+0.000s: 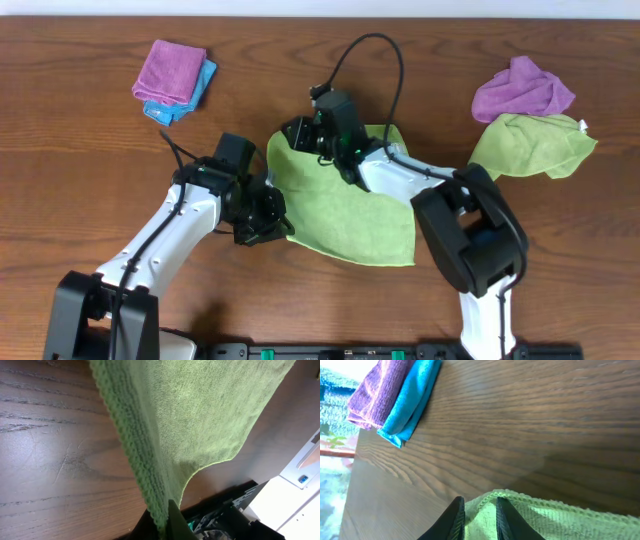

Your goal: Fold the cloth

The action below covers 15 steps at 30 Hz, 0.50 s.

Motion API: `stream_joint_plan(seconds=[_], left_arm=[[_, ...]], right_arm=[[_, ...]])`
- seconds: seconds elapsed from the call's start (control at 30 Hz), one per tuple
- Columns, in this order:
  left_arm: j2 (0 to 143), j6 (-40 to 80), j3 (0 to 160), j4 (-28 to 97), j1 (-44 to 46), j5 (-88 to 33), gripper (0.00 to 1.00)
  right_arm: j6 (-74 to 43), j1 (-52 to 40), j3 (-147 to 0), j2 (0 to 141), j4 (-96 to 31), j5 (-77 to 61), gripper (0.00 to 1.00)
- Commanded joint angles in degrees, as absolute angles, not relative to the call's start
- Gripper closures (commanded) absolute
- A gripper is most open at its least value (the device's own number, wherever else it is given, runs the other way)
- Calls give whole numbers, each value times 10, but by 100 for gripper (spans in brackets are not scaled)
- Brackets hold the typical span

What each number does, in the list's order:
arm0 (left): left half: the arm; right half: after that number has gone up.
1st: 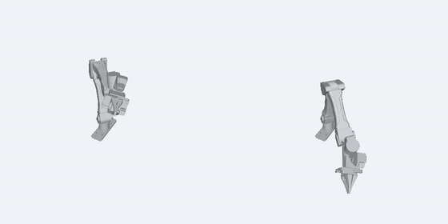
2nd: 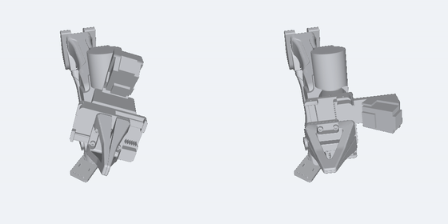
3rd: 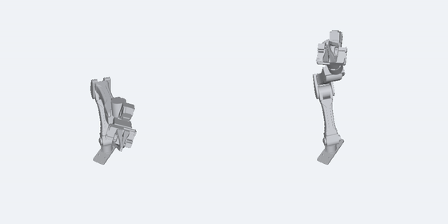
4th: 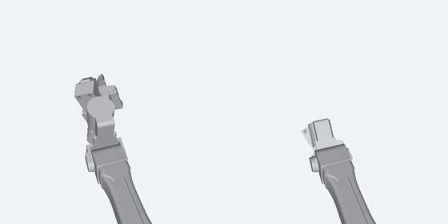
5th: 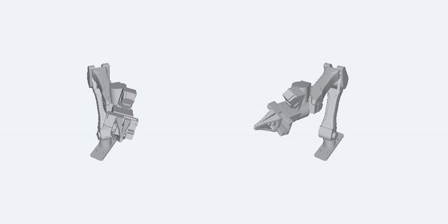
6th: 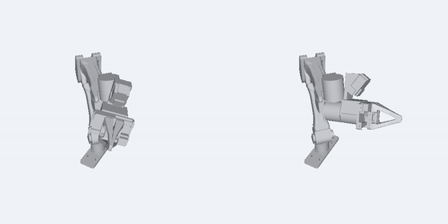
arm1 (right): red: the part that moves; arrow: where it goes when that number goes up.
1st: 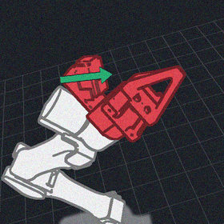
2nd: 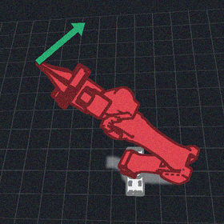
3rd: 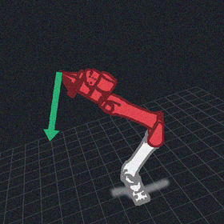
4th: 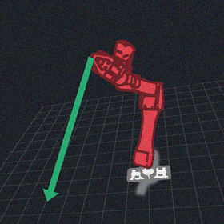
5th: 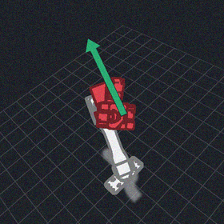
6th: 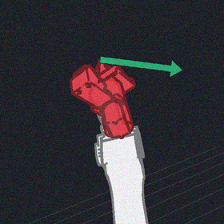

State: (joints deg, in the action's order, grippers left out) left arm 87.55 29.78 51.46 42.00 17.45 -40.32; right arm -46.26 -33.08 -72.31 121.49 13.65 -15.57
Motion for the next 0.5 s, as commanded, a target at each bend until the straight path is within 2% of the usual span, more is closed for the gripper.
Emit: stream_joint_plan(seconds=[0.0,0.3,0.47], left_arm=[[868,298,520,422,173,-406,94],[868,298,520,422,173,-406,94],[868,298,520,422,173,-406,94]], right_arm=[[-472,-350,-726,1228,155,-119,76],[-470,-351,-743,1233,234,-38,64],[-456,-337,-766,1233,233,-36,64]])
